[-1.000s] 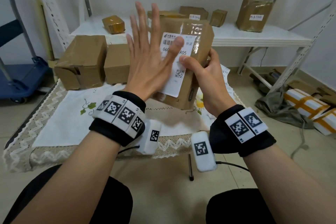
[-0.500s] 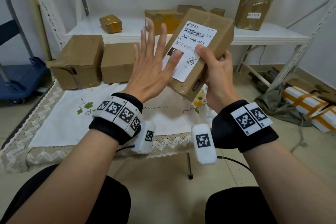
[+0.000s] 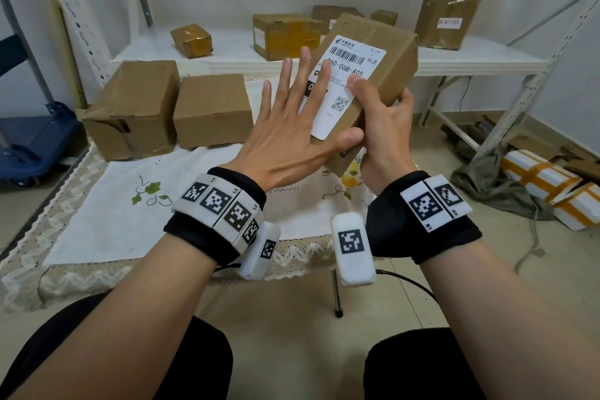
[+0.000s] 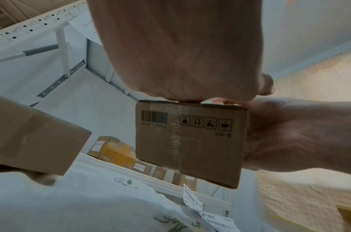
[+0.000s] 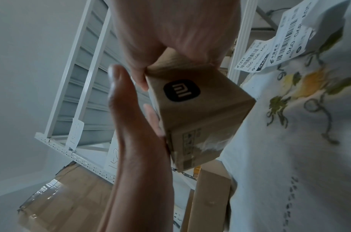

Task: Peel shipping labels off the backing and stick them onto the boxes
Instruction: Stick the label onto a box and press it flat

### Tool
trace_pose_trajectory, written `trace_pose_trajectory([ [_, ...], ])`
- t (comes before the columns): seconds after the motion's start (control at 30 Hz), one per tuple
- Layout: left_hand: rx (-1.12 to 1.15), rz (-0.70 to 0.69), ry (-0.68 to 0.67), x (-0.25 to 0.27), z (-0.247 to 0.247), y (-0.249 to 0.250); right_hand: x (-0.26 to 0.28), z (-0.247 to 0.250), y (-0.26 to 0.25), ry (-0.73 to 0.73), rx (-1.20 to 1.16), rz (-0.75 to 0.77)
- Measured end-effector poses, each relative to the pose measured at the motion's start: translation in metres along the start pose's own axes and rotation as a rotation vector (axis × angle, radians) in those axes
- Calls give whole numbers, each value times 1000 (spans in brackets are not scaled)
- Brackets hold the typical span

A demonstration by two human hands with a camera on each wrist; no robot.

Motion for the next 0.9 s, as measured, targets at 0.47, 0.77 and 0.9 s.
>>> trace_pose_trajectory([
  [0.47, -2, -79, -102, 11, -8, 14, 2, 8, 7, 93, 25, -17],
  [0.77, 119, 9, -57, 6, 7, 3, 5, -5, 9, 51, 32, -51],
  [0.9, 136, 39, -62, 5, 5, -3, 5, -14, 7, 13, 3, -44],
])
Point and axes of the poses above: each hand's wrist, its own x-axis away from the middle knuckle, its own z-axis out of the back of the hand, y = z × x, the point moved 5 cm from there along -x, towards the middle knuckle, and after that the axes turned 11 degrees about z, right-handed, at the moved point
